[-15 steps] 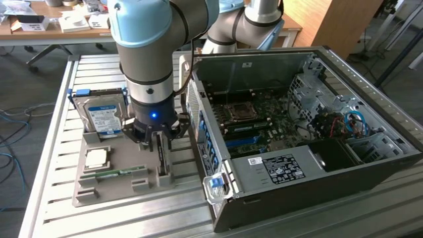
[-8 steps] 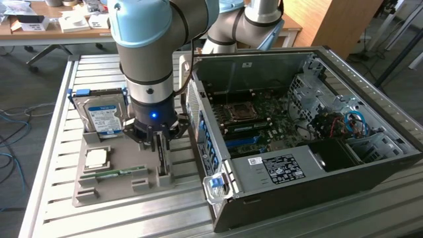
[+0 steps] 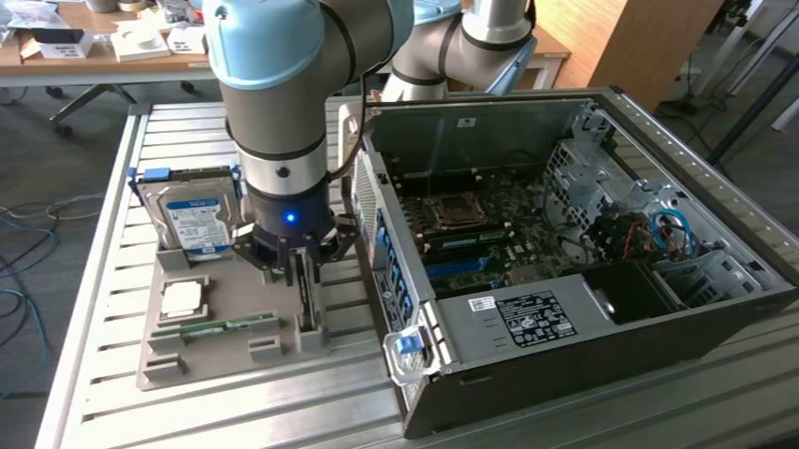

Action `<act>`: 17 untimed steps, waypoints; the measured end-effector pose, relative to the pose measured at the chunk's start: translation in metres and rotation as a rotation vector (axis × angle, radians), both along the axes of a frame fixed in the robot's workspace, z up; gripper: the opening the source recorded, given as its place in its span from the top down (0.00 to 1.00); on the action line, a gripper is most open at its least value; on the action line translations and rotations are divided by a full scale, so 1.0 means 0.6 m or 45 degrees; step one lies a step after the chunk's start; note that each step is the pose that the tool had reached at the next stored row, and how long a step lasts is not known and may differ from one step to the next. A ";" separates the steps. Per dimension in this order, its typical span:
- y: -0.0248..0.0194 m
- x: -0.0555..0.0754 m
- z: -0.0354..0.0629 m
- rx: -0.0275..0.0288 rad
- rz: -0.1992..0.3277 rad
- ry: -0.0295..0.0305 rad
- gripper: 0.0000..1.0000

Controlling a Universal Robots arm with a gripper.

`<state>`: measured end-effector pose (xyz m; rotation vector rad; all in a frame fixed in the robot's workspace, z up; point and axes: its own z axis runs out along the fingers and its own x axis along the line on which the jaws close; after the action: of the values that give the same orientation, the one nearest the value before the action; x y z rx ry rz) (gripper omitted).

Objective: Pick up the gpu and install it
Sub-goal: 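Pick up the gpu and move the gpu toward the slot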

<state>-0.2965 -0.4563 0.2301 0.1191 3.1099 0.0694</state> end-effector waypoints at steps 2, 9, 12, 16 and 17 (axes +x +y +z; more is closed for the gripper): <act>-0.0004 0.000 0.000 -0.0004 0.000 0.0003 0.61; -0.0022 0.000 0.000 -0.0003 0.000 0.0003 0.61; -0.0036 0.000 0.000 -0.0003 0.000 0.0001 0.61; -0.0039 0.000 0.000 -0.0002 0.000 0.0001 0.61; -0.0039 0.000 0.000 -0.0002 0.000 0.0001 0.61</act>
<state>-0.2966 -0.4586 0.2301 0.1191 3.1100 0.0691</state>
